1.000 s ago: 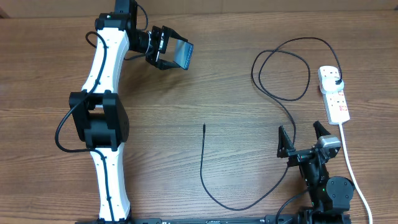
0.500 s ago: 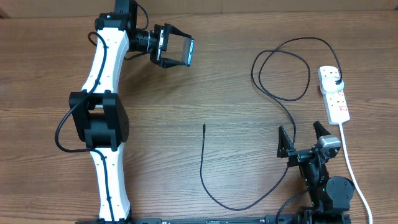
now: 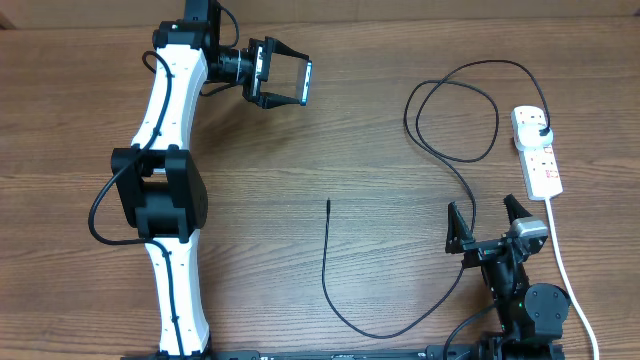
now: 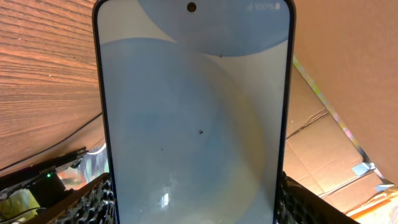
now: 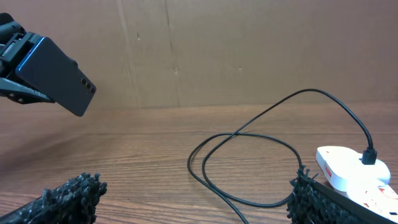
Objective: Plug charger to phone and switch on socket
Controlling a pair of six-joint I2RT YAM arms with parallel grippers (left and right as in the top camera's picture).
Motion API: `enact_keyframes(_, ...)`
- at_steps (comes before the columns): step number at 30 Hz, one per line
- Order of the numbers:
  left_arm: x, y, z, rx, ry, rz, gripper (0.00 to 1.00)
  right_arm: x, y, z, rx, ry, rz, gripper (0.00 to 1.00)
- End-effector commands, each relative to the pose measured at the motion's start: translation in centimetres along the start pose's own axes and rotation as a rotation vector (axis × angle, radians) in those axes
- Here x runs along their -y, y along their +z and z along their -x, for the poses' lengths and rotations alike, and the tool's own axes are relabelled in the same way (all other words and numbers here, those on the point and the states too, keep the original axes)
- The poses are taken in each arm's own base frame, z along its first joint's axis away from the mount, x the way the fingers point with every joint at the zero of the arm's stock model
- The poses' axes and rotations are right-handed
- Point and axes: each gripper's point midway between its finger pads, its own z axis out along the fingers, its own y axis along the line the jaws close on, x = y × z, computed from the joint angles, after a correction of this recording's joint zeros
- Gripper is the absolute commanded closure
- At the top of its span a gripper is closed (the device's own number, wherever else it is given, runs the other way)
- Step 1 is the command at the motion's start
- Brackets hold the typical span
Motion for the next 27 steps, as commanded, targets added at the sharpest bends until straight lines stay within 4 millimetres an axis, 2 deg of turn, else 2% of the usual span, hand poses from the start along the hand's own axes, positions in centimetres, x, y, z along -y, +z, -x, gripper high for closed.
enact_keyframes(1, 1.33, -0.25, -1.59, -0.048, 0.020, -0.032, 0.96, 0.06, 0.01, -0.17, 0.005, -0.001, -0.004, 0.00)
enact_keyframes(27, 1.28, 0.28, -1.91, -0.055, 0.025, -0.024, 0.96, 0.06, 0.01, -0.16, 0.005, -0.001, -0.005, 0.00)
